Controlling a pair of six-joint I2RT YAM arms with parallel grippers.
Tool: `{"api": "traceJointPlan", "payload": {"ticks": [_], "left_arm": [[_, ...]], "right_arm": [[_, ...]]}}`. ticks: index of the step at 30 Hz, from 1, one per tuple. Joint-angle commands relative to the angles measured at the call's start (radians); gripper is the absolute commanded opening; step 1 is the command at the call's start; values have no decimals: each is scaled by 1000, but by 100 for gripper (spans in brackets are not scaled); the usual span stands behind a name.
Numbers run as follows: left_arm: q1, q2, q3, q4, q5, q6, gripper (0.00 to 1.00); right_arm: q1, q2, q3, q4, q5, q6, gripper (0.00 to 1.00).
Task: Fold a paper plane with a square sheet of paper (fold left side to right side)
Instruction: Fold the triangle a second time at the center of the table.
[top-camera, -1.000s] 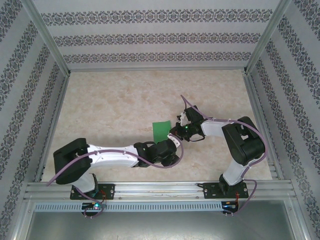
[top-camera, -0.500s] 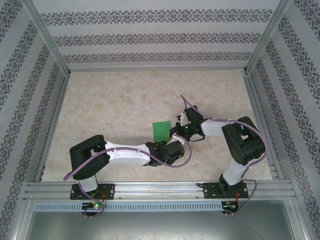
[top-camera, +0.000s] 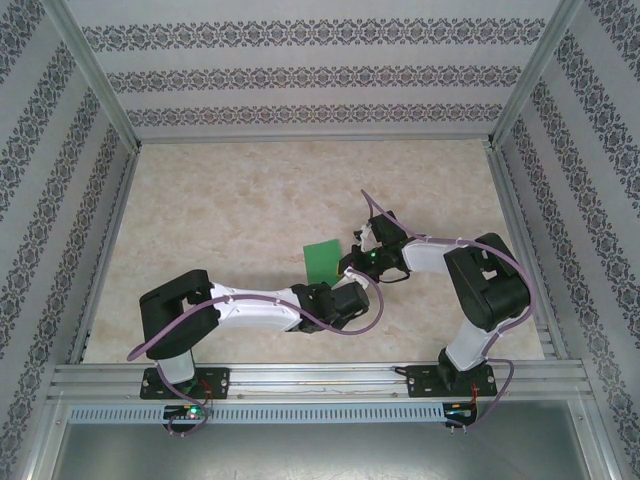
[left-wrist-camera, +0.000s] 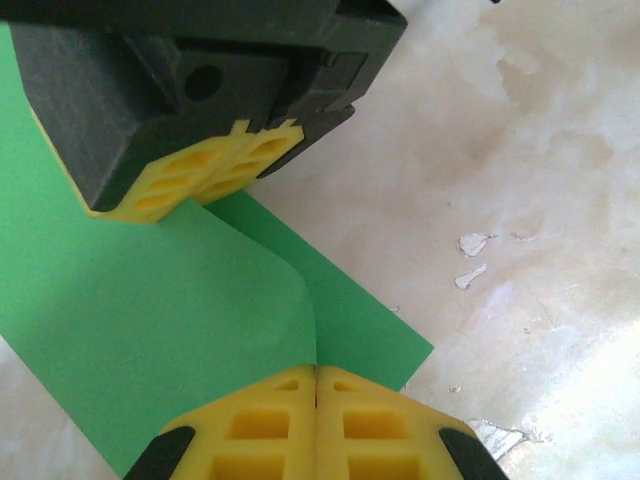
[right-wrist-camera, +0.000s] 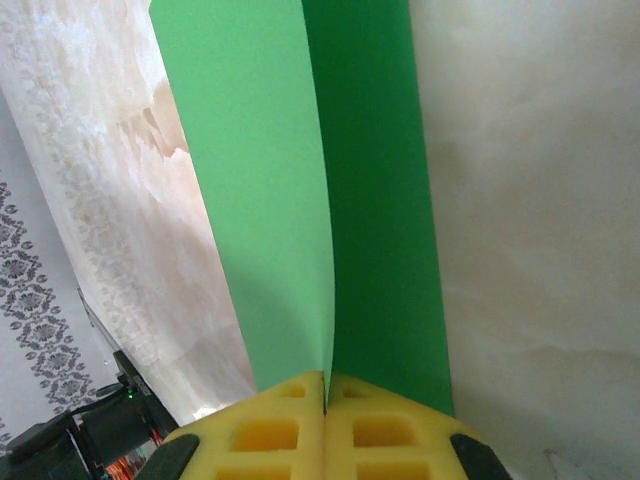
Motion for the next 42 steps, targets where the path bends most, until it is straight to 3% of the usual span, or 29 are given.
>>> {"api": "traceJointPlan", "payload": {"ticks": [1, 14, 20, 24, 30, 38, 42], "left_arm": [[9, -50, -20, 17, 34, -19, 0], [142, -183, -193, 234, 315, -114, 0], [224, -215, -286, 386, 477, -194, 0], [266, -214, -314, 432, 552, -241, 0], [297, -219, -327, 448, 581, -286, 0], [329, -245, -355, 472, 622, -296, 0], [351, -254, -365, 470, 644, -294, 0]], "right_arm": [[-7, -55, 23, -18, 6, -45, 5], [-186, -342, -83, -70, 76, -142, 49], [-235, -503, -131, -180, 63, -227, 59], [-236, -564, -177, -204, 30, -227, 53], [-202, -577, -254, -190, -16, -193, 30], [-67, -543, -358, -53, 31, -94, 0], [16, -501, -372, 23, 69, -36, 0]]}}
